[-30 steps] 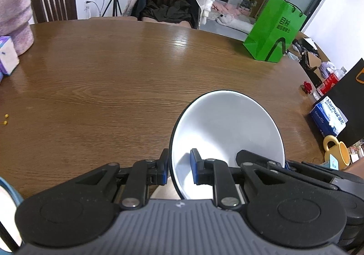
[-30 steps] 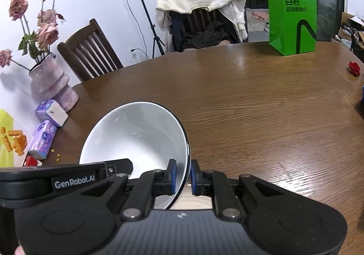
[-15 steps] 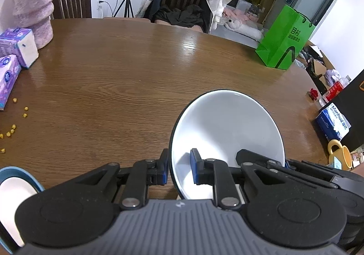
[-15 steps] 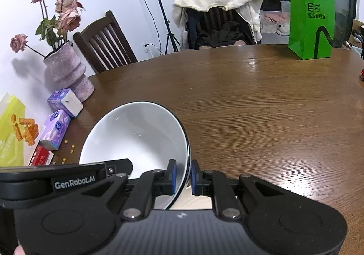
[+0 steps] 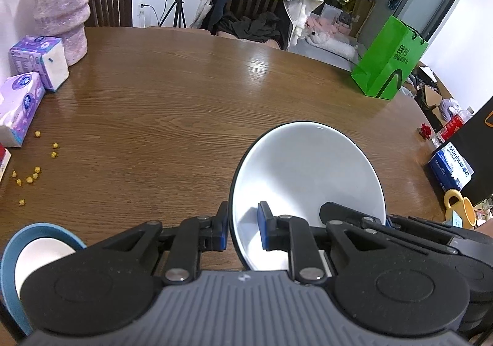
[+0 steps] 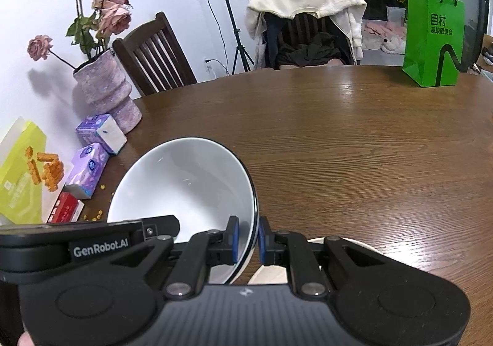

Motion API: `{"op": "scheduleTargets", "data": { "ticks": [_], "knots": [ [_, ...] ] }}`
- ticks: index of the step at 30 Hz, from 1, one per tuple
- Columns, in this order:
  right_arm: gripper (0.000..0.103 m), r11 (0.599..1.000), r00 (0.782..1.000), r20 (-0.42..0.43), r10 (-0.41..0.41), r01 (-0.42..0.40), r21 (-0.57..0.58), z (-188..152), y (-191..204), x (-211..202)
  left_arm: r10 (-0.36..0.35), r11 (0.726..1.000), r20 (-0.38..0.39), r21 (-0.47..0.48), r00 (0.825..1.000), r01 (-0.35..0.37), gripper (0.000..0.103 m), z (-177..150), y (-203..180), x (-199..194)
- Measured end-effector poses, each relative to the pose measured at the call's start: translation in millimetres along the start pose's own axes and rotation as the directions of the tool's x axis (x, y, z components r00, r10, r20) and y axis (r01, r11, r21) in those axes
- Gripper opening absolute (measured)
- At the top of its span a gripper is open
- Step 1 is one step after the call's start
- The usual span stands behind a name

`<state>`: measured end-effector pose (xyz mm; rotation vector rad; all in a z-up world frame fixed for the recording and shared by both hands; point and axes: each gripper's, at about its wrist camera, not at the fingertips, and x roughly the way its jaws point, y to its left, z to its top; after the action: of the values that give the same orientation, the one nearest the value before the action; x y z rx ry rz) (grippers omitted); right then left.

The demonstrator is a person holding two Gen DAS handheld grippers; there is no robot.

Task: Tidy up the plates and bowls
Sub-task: 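Carry the small white bowl with both grippers toward the blue bowl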

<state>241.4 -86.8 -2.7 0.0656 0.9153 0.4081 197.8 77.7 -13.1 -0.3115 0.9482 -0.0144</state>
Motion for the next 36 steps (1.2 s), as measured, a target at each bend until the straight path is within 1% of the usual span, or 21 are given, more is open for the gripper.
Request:
{"op": "scheduleTargets", "data": {
  "ticks": [19, 36],
  "knots": [
    [0.013, 0.999, 1.000, 0.006, 0.004, -0.003, -0.040, -13, 57, -6, -0.002, 1.000, 0.022, -0.021, 1.000, 0.003, 0.019, -12, 48, -32],
    [0.013, 0.998, 1.000, 0.004, 0.024, -0.024, -0.063, -31, 112, -4, 0.016, 0.999, 0.031, -0.041, 0.999, -0.014, 0.019, -23, 103, -56]
  ]
}}
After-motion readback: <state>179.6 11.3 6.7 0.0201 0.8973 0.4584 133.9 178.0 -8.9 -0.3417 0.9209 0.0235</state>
